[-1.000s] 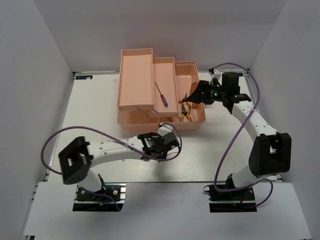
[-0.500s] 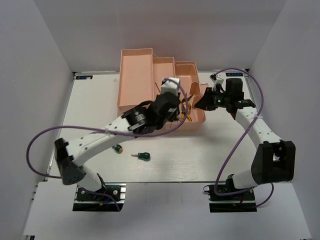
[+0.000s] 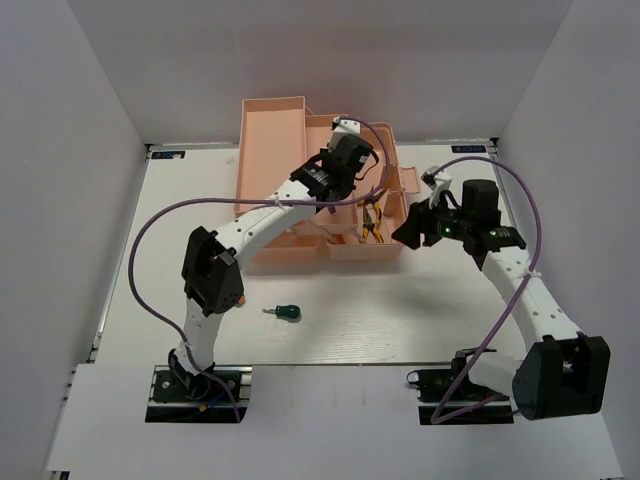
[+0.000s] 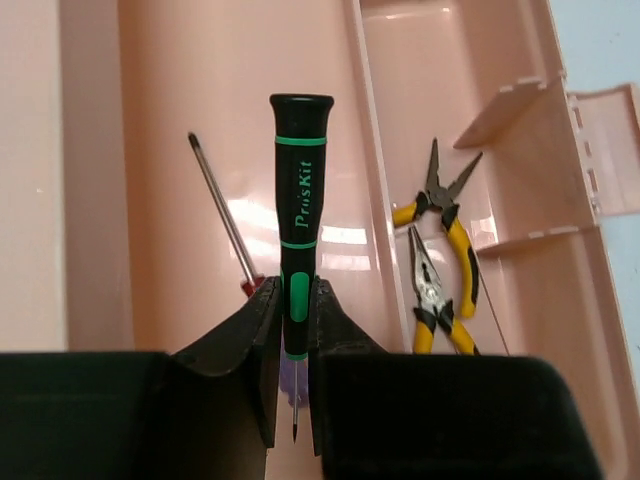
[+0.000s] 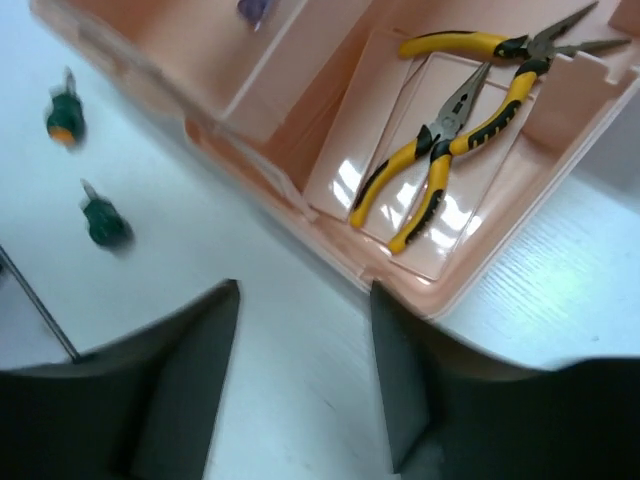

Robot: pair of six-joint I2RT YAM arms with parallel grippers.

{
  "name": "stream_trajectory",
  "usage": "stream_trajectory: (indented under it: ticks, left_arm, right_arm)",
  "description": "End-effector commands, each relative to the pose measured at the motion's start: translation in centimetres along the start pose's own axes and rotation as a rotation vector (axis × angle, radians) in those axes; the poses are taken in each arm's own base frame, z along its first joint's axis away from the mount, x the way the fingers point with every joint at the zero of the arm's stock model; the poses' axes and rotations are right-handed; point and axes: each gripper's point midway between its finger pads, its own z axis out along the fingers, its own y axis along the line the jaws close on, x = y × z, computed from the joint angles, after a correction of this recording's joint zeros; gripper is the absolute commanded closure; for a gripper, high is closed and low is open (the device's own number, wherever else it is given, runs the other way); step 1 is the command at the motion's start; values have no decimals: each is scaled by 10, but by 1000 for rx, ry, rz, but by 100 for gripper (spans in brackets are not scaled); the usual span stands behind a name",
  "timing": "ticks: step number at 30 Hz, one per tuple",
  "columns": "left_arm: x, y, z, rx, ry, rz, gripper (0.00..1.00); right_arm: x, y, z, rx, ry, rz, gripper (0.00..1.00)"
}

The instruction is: Sort the tools into containers

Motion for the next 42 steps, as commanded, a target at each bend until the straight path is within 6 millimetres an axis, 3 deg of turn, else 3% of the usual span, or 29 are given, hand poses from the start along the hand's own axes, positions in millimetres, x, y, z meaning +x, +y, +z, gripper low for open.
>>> stream_trajectory:
  ticks: [1, 2, 3, 4, 6, 8, 10, 11, 13, 14, 15, 16, 17, 18, 19, 20, 21, 22, 23, 24, 25, 26, 27, 29, 32, 35, 36, 38, 42]
  left_arm:
    - [-42, 3, -7, 50, -55, 2, 89]
    - [-52, -3, -10, 81, -68, -1, 78]
    - [-56, -6, -13, 105, -72, 6, 52]
    - [-55, -10, -13, 126, -67, 18, 43]
    - [-73, -17, -27, 191, -104, -11, 29]
    - [-99, -12, -54, 234, -163, -37, 25]
    - [-106, -2, -70, 240, -181, -48, 24]
    - [-112, 2, -84, 238, -201, -55, 26]
    - [-126, 32, -125, 210, -256, -87, 78]
    - [-123, 46, -139, 196, -254, -126, 96]
    - [-113, 75, -166, 174, -259, -158, 100]
    - [-103, 93, -179, 155, -258, -186, 100]
    - [-83, 109, -191, 136, -225, -254, 100]
    - [-65, 127, -202, 112, -208, -295, 100]
    - [-17, 141, -197, 69, -129, -287, 95]
    - [-7, 169, -229, 77, -156, -370, 86]
    - [49, 183, -226, 13, -31, -419, 76]
    - [70, 193, -233, 6, 1, -453, 59]
    - [88, 199, -239, 4, 33, -479, 52]
    - [119, 208, -245, -13, 96, -530, 48]
    - [133, 212, -247, -28, 128, -542, 46]
    - [144, 216, -247, -51, 154, -553, 41]
    - [159, 218, -243, -84, 189, -560, 30]
    - [180, 223, -244, -136, 255, -550, 26]
    - [197, 221, -237, -179, 305, -557, 25]
    - [216, 221, -233, -230, 347, -600, 21]
    - [226, 223, -230, -253, 362, -605, 19]
    - [239, 225, -228, -284, 376, -635, 18]
    - [250, 230, -222, -312, 342, -716, 16]
  right_arm:
    - [9, 9, -5, -63, 7, -121, 35]
    - [14, 12, -6, -86, 14, -169, 29]
    - [18, 23, -8, -145, 21, -176, 22]
    - [22, 35, -10, -216, 29, -176, 22]
    - [31, 47, -11, -308, 46, -258, 25]
    - [40, 67, -13, -436, 56, -286, 42]
    - [54, 78, -6, -505, 79, -346, 61]
    - [59, 85, -2, -530, 88, -371, 67]
    - [68, 92, 9, -556, 109, -447, 78]
    - [75, 104, 12, -598, 127, -479, 80]
    - [86, 113, 21, -625, 165, -531, 80]
    - [95, 127, 24, -660, 188, -567, 78]
    - [99, 133, 31, -669, 194, -586, 70]
    - [118, 149, 37, -686, 251, -640, 58]
    - [123, 153, 47, -684, 244, -673, 40]
    - [134, 155, 53, -684, 282, -668, 33]
    - [141, 154, 59, -662, 310, -687, 26]
    - [159, 170, 68, -699, 353, -691, 13]
    - [164, 172, 73, -699, 366, -701, 10]
    - [171, 172, 78, -677, 387, -721, 10]
    - [182, 176, 88, -675, 406, -730, 10]
    - [179, 173, 99, -632, 388, -757, 10]
    - [177, 177, 106, -617, 375, -779, 10]
    - [176, 177, 124, -582, 372, -792, 10]
    - [180, 175, 150, -522, 407, -799, 10]
    - [162, 182, 169, -464, 368, -795, 10]
    - [170, 180, 175, -451, 390, -789, 10]
    - [163, 192, 184, -458, 372, -784, 10]
    - [171, 203, 194, -466, 390, -780, 12]
